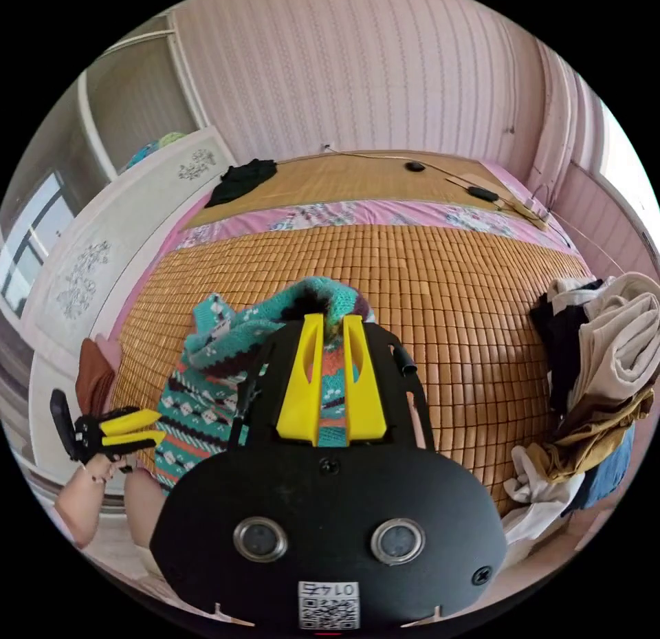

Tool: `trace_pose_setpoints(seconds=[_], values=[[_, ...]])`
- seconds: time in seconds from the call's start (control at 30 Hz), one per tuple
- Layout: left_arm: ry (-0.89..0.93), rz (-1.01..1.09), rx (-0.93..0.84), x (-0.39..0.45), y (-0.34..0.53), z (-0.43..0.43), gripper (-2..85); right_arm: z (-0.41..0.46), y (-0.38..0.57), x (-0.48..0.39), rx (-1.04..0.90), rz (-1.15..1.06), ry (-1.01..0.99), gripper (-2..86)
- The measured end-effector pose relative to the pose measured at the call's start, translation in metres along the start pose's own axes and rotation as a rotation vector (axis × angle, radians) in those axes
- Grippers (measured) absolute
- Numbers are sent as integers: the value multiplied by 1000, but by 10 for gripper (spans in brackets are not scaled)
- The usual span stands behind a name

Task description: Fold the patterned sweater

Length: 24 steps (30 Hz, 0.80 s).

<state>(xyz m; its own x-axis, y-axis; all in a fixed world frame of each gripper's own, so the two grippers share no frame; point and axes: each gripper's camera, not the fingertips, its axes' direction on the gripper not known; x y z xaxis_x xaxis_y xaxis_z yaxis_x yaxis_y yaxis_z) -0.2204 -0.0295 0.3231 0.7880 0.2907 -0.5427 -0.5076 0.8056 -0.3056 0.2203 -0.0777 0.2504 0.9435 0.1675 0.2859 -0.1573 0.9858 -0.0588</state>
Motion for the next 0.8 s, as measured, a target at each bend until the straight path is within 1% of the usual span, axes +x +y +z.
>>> trace_pose_setpoints(seconds=[0.1, 0.13, 0.17, 0.23, 0.33, 0.4, 0.47, 0.5, 0.53, 0.57, 0.6, 0.67, 0.73, 0.77, 0.8], values=[[28, 14, 26, -7, -7, 17, 87, 21, -1, -29, 18, -113, 65, 62], [29, 26, 21, -7, -12, 27, 87, 31, 1, -39, 25, -144, 135, 65], [45, 48, 11, -4, -17, 39, 87, 42, 1, -42, 28, -149, 195, 66], [73, 83, -6, 6, -25, 55, 88, 53, -4, -35, 22, -106, 224, 68], [99, 177, -8, 34, -37, 79, 91, 53, -23, -16, 25, -102, 178, 87], [70, 244, -31, 51, -43, 96, 96, 45, -40, -9, 27, -147, 188, 101], [23, 290, -92, 64, -49, 122, 107, 29, -57, -6, 54, -177, 180, 107], [11, 296, -112, 66, -50, 128, 110, 27, -60, -8, 55, -192, 149, 108], [-11, 290, -141, 68, -50, 136, 112, 28, -62, -18, 41, -253, 37, 103], [-21, 289, -123, 67, -48, 136, 112, 38, -60, -36, -8, -341, -78, 100], [-21, 285, -127, 65, -47, 137, 111, 46, -58, -48, -45, -379, -122, 100], [9, 257, -133, 56, -44, 136, 101, 96, -44, -100, -241, -501, -203, 112], [34, 233, -132, 47, -41, 133, 78, 135, -32, -135, -365, -564, -202, 133], [61, 218, -131, 41, -38, 131, 62, 157, -27, -153, -420, -598, -168, 136], [69, 211, -129, 38, -36, 129, 57, 166, -26, -159, -435, -604, -136, 137]])
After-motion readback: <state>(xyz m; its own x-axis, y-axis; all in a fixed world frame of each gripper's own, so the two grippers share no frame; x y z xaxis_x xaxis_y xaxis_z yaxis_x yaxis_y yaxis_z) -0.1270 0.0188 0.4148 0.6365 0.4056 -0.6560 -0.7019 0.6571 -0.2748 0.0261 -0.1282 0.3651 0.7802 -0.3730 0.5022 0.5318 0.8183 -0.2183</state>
